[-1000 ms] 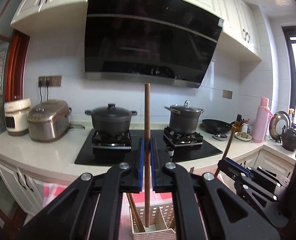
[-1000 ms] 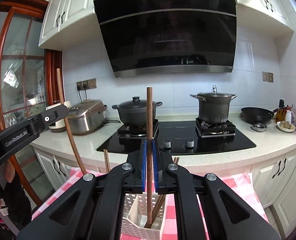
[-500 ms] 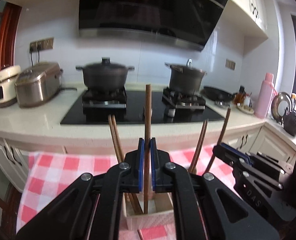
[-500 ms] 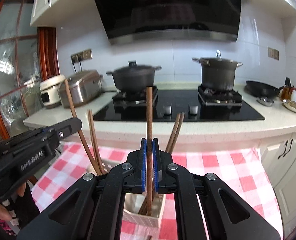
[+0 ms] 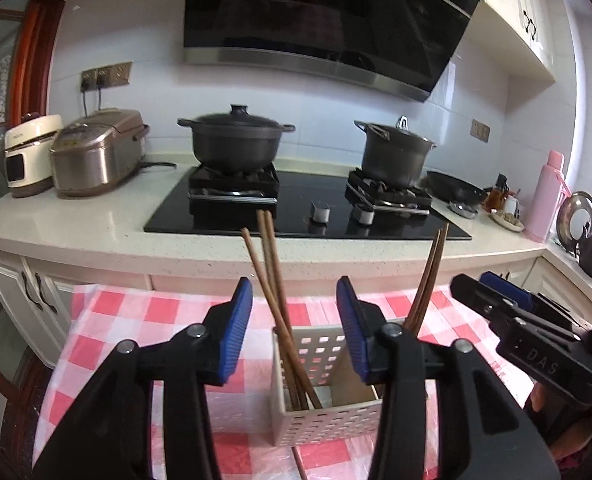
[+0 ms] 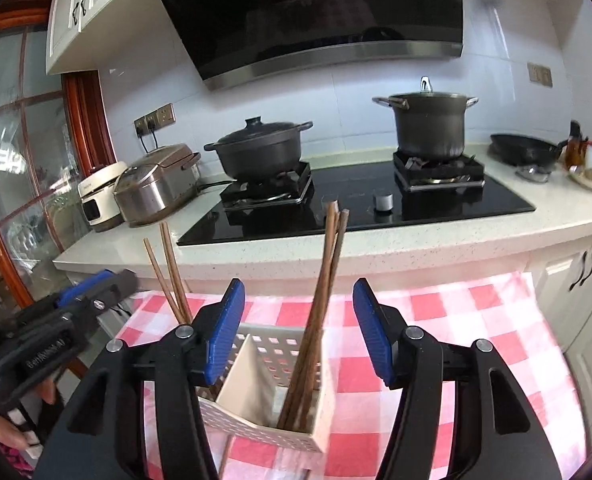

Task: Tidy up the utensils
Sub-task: 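Withdraw both open tools back toward the remaining chopsticks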

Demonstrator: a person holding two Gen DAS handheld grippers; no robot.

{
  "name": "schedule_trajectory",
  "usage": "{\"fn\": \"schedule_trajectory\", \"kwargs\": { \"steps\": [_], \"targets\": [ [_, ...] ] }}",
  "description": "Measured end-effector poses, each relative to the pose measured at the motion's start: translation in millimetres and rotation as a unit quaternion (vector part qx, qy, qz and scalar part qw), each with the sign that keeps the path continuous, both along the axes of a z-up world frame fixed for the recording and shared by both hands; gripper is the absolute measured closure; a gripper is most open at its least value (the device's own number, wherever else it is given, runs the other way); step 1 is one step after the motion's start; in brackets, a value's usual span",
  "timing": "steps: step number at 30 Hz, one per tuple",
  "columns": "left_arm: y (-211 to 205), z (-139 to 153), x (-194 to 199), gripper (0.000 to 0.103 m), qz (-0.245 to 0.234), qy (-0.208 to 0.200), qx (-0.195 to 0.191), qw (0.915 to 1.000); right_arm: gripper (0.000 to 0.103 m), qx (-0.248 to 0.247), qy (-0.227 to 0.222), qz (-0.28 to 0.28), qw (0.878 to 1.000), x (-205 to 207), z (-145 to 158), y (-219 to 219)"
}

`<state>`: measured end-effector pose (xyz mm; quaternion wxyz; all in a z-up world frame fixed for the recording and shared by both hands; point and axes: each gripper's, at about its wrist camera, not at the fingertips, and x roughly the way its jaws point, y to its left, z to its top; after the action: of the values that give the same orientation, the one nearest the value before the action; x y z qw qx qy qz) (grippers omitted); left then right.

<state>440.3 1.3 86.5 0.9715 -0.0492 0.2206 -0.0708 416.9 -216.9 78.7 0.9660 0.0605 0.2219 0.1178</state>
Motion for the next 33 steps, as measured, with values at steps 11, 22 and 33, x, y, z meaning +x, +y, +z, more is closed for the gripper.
{"fn": "schedule_trajectory", "kwargs": {
  "steps": [11, 22, 33],
  "targets": [
    [20, 9, -80, 0.014, 0.066, -0.068, 0.027, 0.9952, 0.048, -0.002, 0.001, -0.013, 1.000, -50, -15, -12],
    [19, -54, -126, 0.005, 0.062, -0.023, 0.056, 0.9963, 0.047, 0.008, 0.055, -0.008, 0.998, -87, -66, -6],
    [35, -120, -142, 0.005, 0.069, 0.043, 0.043, 0.9957, 0.047, -0.010, 0.132, -0.014, 0.991, -105, -126, 4]
  ]
}}
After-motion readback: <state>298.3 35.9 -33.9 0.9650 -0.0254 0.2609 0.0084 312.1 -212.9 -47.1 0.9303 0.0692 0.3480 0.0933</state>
